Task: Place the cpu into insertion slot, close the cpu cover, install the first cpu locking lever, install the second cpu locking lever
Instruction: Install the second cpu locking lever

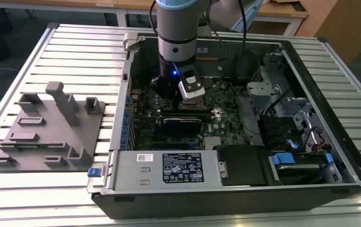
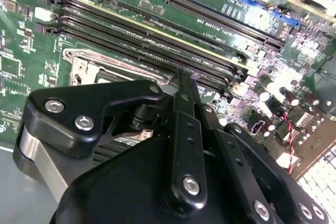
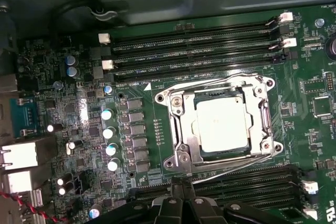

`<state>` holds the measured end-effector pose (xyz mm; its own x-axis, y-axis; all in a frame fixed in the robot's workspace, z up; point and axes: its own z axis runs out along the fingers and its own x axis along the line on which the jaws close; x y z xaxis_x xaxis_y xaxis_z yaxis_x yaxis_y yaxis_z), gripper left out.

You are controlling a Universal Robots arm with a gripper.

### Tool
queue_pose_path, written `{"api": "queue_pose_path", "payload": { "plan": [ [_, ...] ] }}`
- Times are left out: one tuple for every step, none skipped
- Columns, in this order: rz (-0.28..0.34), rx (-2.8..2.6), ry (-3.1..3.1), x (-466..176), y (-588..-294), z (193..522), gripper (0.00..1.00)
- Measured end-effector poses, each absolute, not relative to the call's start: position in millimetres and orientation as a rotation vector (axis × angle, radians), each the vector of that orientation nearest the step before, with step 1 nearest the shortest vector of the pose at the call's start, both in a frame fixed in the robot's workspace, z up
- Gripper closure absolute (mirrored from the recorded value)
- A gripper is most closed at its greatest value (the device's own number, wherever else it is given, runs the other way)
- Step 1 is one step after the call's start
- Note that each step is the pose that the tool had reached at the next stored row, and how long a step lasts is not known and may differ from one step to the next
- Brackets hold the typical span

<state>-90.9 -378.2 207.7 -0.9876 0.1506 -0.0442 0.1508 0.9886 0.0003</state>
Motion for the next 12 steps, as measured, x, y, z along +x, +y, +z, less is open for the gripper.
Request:
{"api": "queue_pose_path", "payload": {
  "plan": [
    [-0.005,0.234,3.088,-90.9,-378.2,207.7,0.9],
    [-0.002,0.234,3.089,-90.9,-378.2,207.7,0.9],
    [0.009,0.235,3.089,-90.9,-378.2,207.6,0.9],
    [0.023,0.235,3.09,-91.0,-378.2,207.5,0.9],
    [0.035,0.235,3.09,-91.0,-378.2,207.6,0.9],
    [0.042,0.235,3.09,-91.0,-378.2,207.6,0.9],
    [0.045,0.236,3.091,-91.0,-378.2,207.6,0.9],
    [0.046,0.236,3.09,-91.0,-378.2,207.3,0.9],
    [0.047,0.236,3.09,-91.0,-378.4,207.0,0.9],
    [0.046,0.236,3.09,-91.0,-378.6,206.7,0.9],
    [0.046,0.236,3.091,-91.2,-378.8,206.2,0.9],
    [0.046,0.236,3.091,-91.4,-378.9,205.5,0.9]
  ]
}}
